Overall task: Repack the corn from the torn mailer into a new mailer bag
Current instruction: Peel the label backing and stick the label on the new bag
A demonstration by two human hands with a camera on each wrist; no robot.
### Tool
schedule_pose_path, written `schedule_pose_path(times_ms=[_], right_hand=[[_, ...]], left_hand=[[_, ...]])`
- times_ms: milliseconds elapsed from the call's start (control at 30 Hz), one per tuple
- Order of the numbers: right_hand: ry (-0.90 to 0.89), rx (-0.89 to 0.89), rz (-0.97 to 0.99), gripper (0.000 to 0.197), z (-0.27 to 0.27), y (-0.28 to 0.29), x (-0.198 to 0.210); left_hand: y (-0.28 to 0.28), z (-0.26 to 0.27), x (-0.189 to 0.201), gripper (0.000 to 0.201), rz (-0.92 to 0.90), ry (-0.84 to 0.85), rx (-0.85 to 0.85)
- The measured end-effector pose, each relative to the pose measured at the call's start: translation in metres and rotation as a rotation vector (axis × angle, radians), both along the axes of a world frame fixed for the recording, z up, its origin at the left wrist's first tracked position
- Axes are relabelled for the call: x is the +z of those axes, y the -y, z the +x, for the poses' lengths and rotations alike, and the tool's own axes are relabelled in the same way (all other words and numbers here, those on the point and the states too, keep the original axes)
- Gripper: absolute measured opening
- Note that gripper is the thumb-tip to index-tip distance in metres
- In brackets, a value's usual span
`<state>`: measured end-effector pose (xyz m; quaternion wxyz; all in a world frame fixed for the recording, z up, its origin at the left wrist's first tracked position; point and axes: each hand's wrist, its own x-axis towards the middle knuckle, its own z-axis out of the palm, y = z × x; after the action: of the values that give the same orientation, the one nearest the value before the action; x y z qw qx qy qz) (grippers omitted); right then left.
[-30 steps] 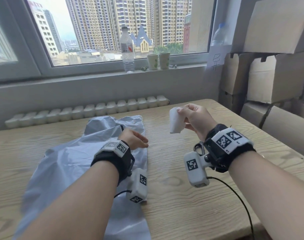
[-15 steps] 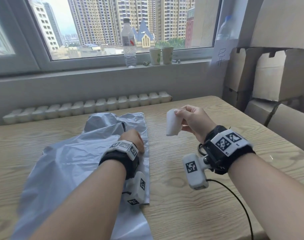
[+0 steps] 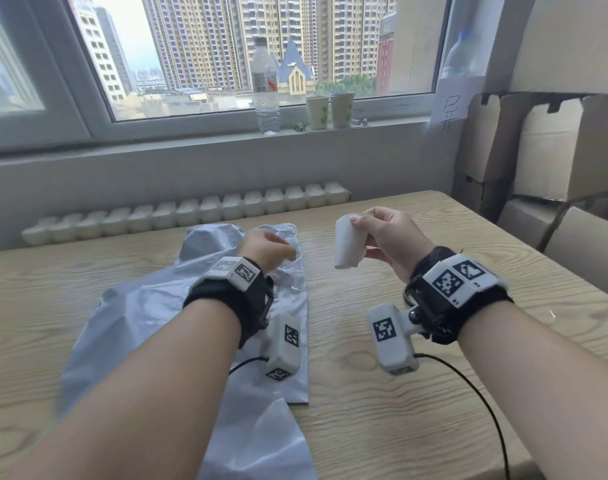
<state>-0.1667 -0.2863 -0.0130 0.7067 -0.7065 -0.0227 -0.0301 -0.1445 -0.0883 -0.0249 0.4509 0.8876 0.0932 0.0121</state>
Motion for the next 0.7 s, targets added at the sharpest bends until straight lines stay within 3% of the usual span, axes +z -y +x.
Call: schedule_pose_path(times_ms=[100, 267, 533, 700], right_hand=[[0.014, 0.017, -0.012, 0.016, -0.004, -0.004, 0.005], [0.026, 0.048, -0.036, 0.018, -0.011, -0.016, 0.019], [0.125, 0.2, -0.329, 0.02, -0.036, -0.056, 0.031], [0.173, 0.246, -0.43, 0.016, -0.048, -0.077, 0.032]], left_hand=[[0.0, -0.004, 0.012, 0.003, 0.03, 0.093, 0.041], [-0.007, -0.015, 0.028, 0.015, 0.002, 0.043, -0.038], [-0.019, -0.05, 0.054, 0.039, -0.349, -0.129, -0.101], [-0.041, -0.065, 0.059, 0.022, -0.383, -0.122, -0.059]])
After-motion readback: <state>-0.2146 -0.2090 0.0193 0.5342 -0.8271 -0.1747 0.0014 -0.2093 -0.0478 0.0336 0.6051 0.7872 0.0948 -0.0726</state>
